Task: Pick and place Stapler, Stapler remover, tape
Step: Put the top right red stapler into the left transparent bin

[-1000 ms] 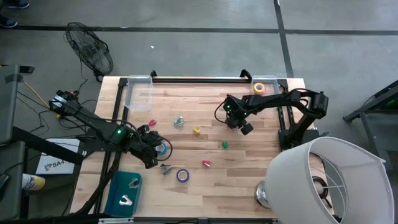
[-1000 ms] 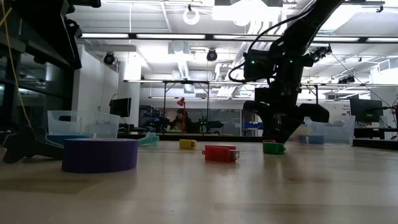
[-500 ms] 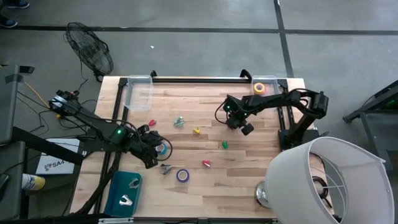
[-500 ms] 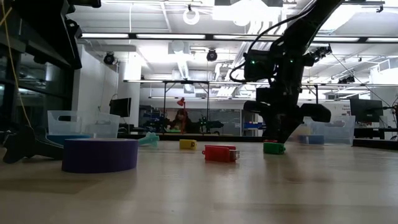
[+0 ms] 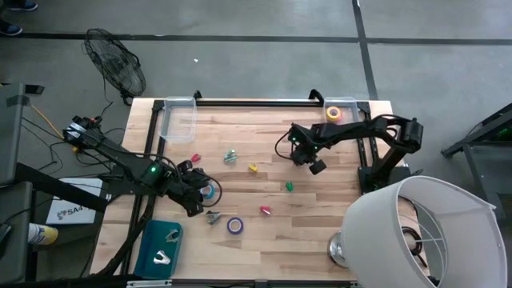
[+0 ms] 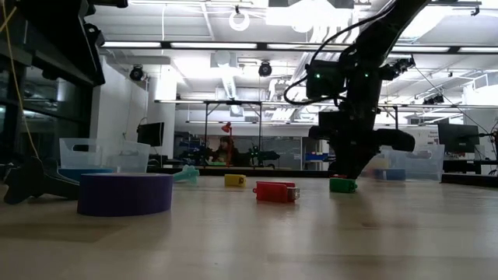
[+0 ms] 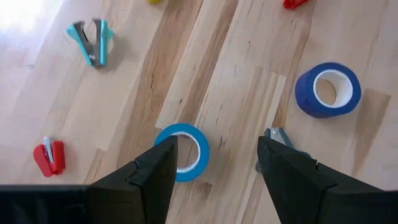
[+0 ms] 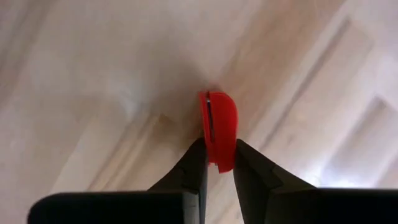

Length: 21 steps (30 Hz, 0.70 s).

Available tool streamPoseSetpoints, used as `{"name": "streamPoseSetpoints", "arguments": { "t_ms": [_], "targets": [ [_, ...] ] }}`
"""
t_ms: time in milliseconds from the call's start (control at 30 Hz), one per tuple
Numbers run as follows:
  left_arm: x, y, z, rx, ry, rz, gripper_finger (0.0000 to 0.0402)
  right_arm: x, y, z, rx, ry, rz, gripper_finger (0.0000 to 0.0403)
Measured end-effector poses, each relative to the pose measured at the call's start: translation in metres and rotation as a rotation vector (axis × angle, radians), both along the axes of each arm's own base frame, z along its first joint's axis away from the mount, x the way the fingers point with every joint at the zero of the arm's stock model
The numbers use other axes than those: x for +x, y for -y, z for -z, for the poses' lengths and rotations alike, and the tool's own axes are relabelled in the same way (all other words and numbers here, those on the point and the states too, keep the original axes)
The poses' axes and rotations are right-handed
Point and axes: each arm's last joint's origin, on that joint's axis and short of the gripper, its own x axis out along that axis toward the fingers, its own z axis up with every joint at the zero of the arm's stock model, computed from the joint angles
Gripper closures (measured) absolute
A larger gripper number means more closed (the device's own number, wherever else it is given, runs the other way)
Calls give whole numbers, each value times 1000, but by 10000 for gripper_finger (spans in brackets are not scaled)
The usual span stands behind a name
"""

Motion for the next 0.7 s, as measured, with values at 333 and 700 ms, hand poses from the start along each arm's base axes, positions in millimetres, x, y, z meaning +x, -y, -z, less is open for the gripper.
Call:
{"name": "streamPoseSetpoints", "arguments": {
  "t_ms": [333, 700],
  "targets": [
    [11, -1, -9, 231, 172, 29, 183, 32, -26, -41, -47, 193, 94, 358],
    [24, 1, -23, 523, 303, 117, 183, 81, -63, -123, 10, 511, 109, 359]
  ]
}}
